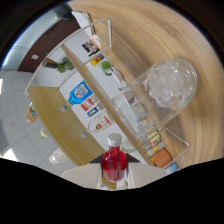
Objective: Make me a cup of Vodka Sunrise.
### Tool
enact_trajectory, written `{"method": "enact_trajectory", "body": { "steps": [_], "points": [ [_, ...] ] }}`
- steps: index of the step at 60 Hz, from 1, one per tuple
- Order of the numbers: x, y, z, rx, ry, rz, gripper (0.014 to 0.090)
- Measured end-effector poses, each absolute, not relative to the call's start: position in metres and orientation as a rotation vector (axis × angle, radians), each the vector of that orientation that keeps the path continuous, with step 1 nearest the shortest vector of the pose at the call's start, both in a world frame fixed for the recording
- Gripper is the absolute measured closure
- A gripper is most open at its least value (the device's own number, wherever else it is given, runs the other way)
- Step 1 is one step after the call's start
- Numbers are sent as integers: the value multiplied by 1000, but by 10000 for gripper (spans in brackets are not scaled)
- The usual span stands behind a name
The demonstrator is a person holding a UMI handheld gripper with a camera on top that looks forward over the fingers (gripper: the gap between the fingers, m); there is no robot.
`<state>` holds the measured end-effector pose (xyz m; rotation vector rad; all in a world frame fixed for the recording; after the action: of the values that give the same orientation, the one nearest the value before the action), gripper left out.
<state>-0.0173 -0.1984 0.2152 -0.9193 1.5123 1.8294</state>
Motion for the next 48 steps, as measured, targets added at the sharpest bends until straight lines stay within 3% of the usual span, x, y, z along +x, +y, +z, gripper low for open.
{"method": "enact_trajectory", "body": {
  "steps": [13,30,38,48],
  "points": [
    [-26,-198,245,-1055,1335,1733,705],
    [-68,-203,260,-1615,570,791,701],
    [-95,-202,223,-1737,308,426,702],
    [-127,-196,140,-1881,150,190,702]
  ]
}}
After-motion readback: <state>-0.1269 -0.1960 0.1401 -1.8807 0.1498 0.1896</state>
